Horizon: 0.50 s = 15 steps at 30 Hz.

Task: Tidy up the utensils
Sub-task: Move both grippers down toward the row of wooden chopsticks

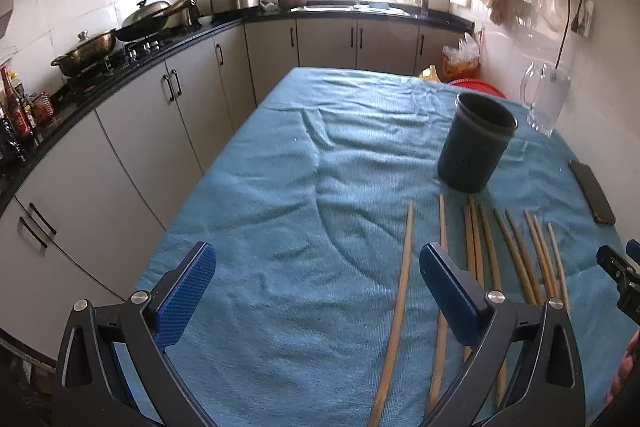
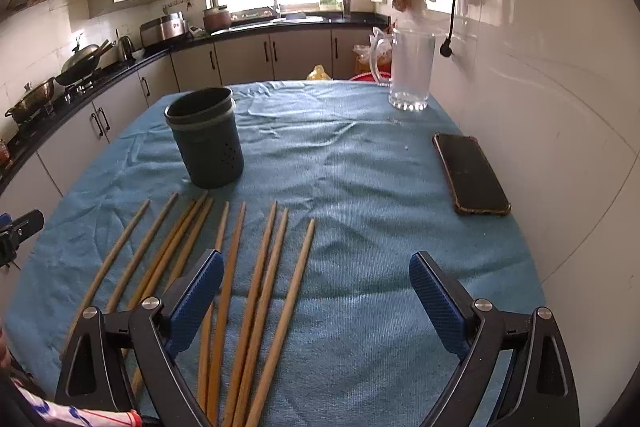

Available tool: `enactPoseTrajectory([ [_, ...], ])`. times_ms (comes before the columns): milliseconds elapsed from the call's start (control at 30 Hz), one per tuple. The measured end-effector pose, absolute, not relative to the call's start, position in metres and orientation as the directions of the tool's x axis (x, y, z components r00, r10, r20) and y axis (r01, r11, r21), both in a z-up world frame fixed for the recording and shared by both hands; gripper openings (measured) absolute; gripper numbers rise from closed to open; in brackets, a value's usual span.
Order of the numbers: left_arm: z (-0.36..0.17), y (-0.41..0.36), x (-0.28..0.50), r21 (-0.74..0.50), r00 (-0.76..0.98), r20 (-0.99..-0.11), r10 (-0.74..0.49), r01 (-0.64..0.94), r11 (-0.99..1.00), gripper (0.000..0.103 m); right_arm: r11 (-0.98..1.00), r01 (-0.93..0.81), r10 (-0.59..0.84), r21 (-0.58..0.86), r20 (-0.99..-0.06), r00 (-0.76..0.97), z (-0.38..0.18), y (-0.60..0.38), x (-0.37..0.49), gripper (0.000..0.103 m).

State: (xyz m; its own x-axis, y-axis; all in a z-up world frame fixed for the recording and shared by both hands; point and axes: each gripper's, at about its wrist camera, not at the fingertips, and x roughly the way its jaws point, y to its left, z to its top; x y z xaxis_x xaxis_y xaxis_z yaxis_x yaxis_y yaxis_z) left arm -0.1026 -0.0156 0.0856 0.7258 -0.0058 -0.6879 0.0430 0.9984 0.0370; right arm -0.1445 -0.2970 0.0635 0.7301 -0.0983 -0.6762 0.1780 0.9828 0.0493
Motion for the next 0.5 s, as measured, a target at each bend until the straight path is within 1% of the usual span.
enactPoseTrajectory([
  [200,0.072,-0.022,-0.092,0.059,0.694,-0.720,-0.001,0.063,0.996,0.101,0.982,0.180,-0.085,0.060,-0.709,0.700,0.051,-0.300,-0.138,0.095],
  [500,0.057,-0.024,-0.082,0.068,0.660,-0.751,0.001,0.075,0.995,0.101,0.981,0.180,-0.069,0.074,-0.733,0.677,0.038,-0.302,-0.132,0.093],
])
